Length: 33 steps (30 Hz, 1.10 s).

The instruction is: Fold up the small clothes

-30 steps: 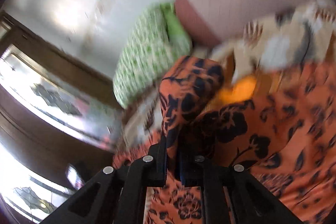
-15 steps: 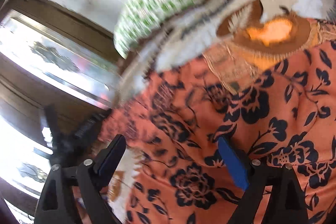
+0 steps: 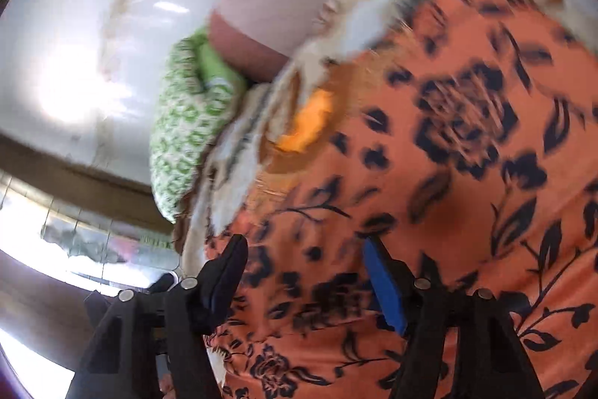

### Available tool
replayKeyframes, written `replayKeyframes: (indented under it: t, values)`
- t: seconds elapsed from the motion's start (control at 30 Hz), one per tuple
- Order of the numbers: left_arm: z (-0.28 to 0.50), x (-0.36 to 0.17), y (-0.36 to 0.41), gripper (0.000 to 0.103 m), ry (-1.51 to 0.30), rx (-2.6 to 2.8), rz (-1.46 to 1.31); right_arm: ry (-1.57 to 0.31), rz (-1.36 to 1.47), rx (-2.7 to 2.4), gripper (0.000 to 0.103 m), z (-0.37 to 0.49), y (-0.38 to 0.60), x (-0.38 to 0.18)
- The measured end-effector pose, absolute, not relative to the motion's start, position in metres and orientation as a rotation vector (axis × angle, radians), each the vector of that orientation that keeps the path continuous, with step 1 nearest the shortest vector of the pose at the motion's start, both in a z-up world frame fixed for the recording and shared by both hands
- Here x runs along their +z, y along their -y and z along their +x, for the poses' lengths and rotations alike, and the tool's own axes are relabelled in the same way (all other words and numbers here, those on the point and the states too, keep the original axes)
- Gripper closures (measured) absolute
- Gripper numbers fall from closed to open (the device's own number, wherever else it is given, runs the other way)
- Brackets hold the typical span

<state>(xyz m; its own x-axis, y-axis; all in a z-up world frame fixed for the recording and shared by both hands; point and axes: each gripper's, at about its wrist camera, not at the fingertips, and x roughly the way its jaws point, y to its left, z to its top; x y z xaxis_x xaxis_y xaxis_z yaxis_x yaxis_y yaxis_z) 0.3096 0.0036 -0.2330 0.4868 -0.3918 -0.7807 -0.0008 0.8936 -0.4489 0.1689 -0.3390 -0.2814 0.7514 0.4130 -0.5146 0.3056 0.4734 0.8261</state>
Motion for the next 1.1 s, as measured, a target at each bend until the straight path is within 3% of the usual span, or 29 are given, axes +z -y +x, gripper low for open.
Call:
replayKeyframes:
  t: [0.13, 0.27, 0.3, 0.47, 0.63, 0.7, 0.87, 1.1]
  values:
    - [0.322, -0.265, 0.024, 0.053, -1.189, -0.270, -0.371, -0.805, 1.141, 0.069, 0.036, 0.180, 0.341, -0.295]
    - [0.321, -0.270, 0.042, 0.074, -1.180, -0.240, -0.261, -0.808, 1.114, 0.061, 0.036, 0.189, 0.338, -0.294]
    - [0.320, -0.268, 0.045, 0.091, -1.176, -0.255, -0.261, -0.808, 1.130, 0.064, 0.036, 0.188, 0.339, -0.295]
    - [0.314, -0.255, 0.035, 0.096, -1.099, -0.273, -0.335, -0.786, 1.221, 0.054, 0.036, 0.179, 0.350, -0.298]
    - [0.286, -0.188, 0.016, 0.096, -0.766, -0.333, -0.343, -0.712, 1.241, 0.030, 0.036, 0.168, 0.362, -0.291]
    - [0.282, -0.182, 0.009, 0.096, -0.716, -0.194, -0.261, -0.692, 1.233, 0.036, 0.036, 0.167, 0.361, -0.288]
    - [0.302, -0.227, -0.020, 0.096, -0.923, 0.045, -0.182, -0.731, 1.147, 0.013, 0.036, 0.173, 0.349, -0.284]
    - [0.302, -0.222, -0.020, 0.093, -0.902, 0.028, -0.203, -0.685, 1.076, 0.093, 0.036, 0.185, 0.337, -0.272]
